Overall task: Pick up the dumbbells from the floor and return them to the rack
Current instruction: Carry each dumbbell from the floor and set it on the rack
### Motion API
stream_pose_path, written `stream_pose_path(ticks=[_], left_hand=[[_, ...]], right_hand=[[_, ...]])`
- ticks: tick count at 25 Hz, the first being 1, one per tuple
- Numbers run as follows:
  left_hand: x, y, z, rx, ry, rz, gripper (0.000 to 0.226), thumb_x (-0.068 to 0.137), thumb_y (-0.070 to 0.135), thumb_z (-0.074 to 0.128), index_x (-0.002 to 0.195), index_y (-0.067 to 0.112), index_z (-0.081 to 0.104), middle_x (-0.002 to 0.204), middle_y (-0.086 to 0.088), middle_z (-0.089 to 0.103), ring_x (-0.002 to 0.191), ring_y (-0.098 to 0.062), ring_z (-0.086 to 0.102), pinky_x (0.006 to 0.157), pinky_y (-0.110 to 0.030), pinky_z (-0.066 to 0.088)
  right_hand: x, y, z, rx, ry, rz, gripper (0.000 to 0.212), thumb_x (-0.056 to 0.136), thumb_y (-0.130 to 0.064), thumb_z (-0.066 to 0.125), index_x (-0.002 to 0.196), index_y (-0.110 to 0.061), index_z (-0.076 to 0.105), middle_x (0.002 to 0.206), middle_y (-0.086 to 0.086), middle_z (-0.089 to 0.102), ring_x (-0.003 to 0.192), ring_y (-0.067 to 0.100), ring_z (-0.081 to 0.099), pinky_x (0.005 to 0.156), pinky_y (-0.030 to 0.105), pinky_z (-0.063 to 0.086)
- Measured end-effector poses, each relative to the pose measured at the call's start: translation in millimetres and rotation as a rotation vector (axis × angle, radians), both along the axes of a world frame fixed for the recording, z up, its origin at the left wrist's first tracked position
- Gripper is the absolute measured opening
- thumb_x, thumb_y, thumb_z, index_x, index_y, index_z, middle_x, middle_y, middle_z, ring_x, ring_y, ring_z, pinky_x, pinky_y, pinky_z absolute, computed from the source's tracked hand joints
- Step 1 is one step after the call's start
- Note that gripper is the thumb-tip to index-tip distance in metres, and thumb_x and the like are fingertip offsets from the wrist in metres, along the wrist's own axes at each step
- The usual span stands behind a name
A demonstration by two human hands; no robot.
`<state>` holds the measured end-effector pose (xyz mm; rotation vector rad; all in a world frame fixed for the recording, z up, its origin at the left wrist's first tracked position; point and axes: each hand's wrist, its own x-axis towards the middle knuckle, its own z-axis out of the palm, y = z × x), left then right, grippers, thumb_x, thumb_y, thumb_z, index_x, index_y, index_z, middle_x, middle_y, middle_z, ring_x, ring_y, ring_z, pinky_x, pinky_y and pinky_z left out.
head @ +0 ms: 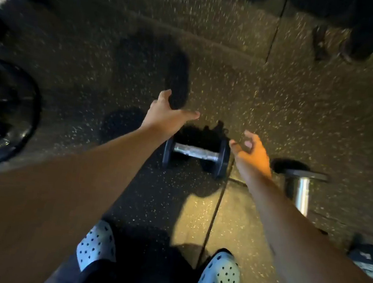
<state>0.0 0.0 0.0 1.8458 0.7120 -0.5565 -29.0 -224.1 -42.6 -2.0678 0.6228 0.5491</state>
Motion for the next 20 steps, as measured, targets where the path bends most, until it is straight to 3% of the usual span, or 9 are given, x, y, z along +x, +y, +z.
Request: stream_pose_path(ticks=[3, 5, 7, 9, 11, 16, 18, 20], left_hand=[[-5.9, -11.4, -64.0, 0.157, 0.052, -0.046, 0.104, 0.076, 0.048, 0.079, 0.158, 0.025, 0.02, 0.152, -0.004, 0.042, 0.132, -0.026, 0.048, 0.103, -0.038, 0.042], [-14.7, -18.2, -101.9, 0.294, 0.16, -0.086, 0.091, 0.08, 0.043, 0.076, 0.153, 0.019, 0.028, 0.144, -0.008, 0.048, 0.125, -0.031, 0.053, 0.095, -0.04, 0.047], [-11.8, -21.9, -128.6, 0.395, 0.262, -0.045, 0.066, 0.086, 0.032, 0.073, 0.14, 0.012, 0.041, 0.131, -0.013, 0.057, 0.113, -0.033, 0.06, 0.085, -0.039, 0.051], [-6.1, -23.4, -143.2, 0.407, 0.346, 0.009, 0.044, 0.089, 0.023, 0.069, 0.127, 0.006, 0.053, 0.121, -0.016, 0.062, 0.104, -0.034, 0.064, 0.082, -0.041, 0.055], [-6.0, -24.5, -148.9, 0.404, 0.351, 0.015, 0.025, 0.091, 0.018, 0.066, 0.111, 0.005, 0.059, 0.106, -0.014, 0.063, 0.092, -0.032, 0.063, 0.076, -0.04, 0.056], [-11.5, -19.2, -120.2, 0.457, 0.168, 0.008, 0.013, 0.088, 0.017, 0.061, 0.097, 0.014, 0.052, 0.083, -0.003, 0.054, 0.078, -0.024, 0.054, 0.062, -0.034, 0.041], [-5.7, -14.5, -81.5, 0.44, 0.119, 0.023, 0.012, 0.086, 0.017, 0.061, 0.096, 0.014, 0.054, 0.076, -0.001, 0.052, 0.066, -0.02, 0.052, 0.051, -0.029, 0.037], [5.8, -12.4, -31.5, 0.406, 0.074, 0.064, 0.011, 0.088, 0.019, 0.061, 0.095, 0.016, 0.054, 0.074, 0.0, 0.052, 0.061, -0.016, 0.049, 0.045, -0.029, 0.032]], right_hand=[[2.4, 2.5, -62.1, -0.055, 0.044, 0.022, 0.069, 0.089, -0.055, 0.065, 0.15, -0.035, 0.041, 0.144, 0.0, 0.054, 0.128, 0.025, 0.055, 0.094, 0.037, 0.046], [0.0, 10.5, -95.4, -0.085, 0.068, 0.037, 0.067, 0.087, -0.057, 0.068, 0.144, -0.028, 0.046, 0.116, -0.005, 0.06, 0.107, 0.022, 0.059, 0.077, 0.031, 0.046], [2.5, 17.0, -120.9, -0.114, 0.082, -0.037, 0.053, 0.086, -0.051, 0.073, 0.126, -0.02, 0.056, 0.102, -0.002, 0.063, 0.098, 0.025, 0.062, 0.072, 0.034, 0.05], [8.5, 24.1, -133.0, -0.14, 0.091, -0.162, 0.035, 0.087, -0.041, 0.074, 0.107, -0.015, 0.059, 0.103, 0.008, 0.067, 0.097, 0.031, 0.066, 0.078, 0.04, 0.054], [10.1, 28.5, -136.9, -0.167, 0.068, -0.22, 0.023, 0.091, -0.032, 0.071, 0.092, -0.016, 0.055, 0.1, 0.01, 0.066, 0.091, 0.031, 0.064, 0.073, 0.038, 0.05], [6.3, 31.8, -97.4, -0.103, -0.033, -0.244, 0.03, 0.093, -0.028, 0.069, 0.075, -0.028, 0.044, 0.079, -0.004, 0.052, 0.092, 0.031, 0.064, 0.077, 0.042, 0.053], [13.8, 35.0, -55.0, -0.095, -0.068, -0.245, 0.02, 0.093, -0.031, 0.068, 0.082, -0.026, 0.052, 0.085, -0.002, 0.059, 0.094, 0.03, 0.066, 0.082, 0.043, 0.055], [23.6, 37.5, -1.8, -0.086, -0.121, -0.253, 0.016, 0.094, -0.032, 0.068, 0.103, -0.02, 0.064, 0.09, -0.003, 0.061, 0.094, 0.024, 0.064, 0.08, 0.037, 0.052]])
